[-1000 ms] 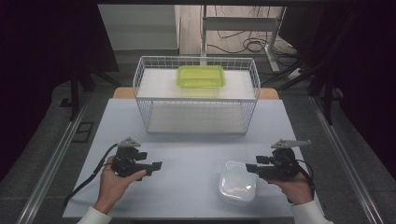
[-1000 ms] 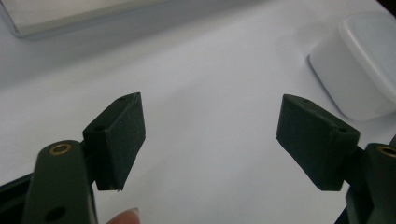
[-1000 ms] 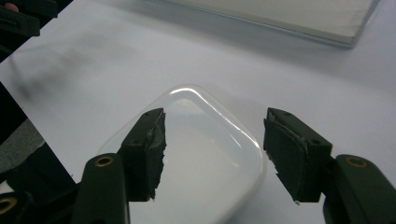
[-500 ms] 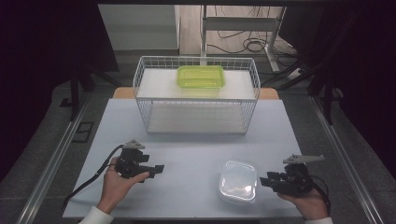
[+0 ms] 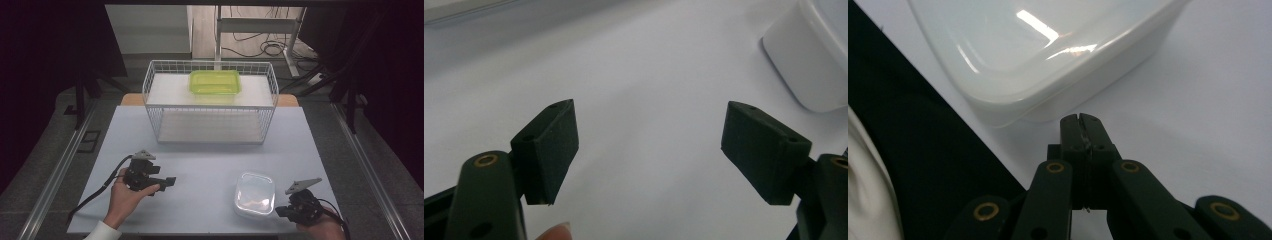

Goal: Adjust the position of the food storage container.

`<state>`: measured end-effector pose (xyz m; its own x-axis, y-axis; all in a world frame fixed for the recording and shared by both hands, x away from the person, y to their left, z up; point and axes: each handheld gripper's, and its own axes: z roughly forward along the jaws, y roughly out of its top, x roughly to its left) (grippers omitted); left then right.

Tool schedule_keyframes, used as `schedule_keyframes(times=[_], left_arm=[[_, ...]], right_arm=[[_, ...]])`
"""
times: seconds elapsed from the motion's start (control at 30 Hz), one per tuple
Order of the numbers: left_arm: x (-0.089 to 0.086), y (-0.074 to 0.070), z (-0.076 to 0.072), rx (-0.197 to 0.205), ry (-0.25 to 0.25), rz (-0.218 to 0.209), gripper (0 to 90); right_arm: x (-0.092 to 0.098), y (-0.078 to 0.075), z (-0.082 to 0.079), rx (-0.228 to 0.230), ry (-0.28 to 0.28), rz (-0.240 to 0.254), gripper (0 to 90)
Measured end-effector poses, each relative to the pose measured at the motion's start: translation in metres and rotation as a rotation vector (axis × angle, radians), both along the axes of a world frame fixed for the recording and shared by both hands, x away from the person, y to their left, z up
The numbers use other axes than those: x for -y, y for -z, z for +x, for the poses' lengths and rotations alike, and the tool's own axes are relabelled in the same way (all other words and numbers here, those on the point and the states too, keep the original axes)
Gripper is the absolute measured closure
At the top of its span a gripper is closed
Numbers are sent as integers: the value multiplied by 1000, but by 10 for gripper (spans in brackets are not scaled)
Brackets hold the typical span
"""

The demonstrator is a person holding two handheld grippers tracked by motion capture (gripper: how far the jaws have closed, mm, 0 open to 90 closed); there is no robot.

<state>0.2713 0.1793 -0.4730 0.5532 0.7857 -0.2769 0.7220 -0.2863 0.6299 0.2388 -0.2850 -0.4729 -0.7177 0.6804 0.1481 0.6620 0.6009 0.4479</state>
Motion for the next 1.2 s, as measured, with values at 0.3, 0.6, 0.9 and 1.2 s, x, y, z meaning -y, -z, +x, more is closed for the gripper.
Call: schedule_keyframes(times=[0.3, 0.6, 0.9, 1.2], left_arm=[[-2, -1, 0, 8, -11, -21, 233], [-4, -3, -2, 29, -37, -34, 247], [-5, -2, -1, 27, -30, -18, 245], [-4, 0, 0, 21, -25, -5, 245]], right_arm=[[-23, 7, -3, -29, -91, -61, 888], [-53, 7, -4, -38, -61, -35, 888], [-91, 13, 4, -29, -4, 7, 887], [-128, 17, 18, 19, 14, 51, 888]])
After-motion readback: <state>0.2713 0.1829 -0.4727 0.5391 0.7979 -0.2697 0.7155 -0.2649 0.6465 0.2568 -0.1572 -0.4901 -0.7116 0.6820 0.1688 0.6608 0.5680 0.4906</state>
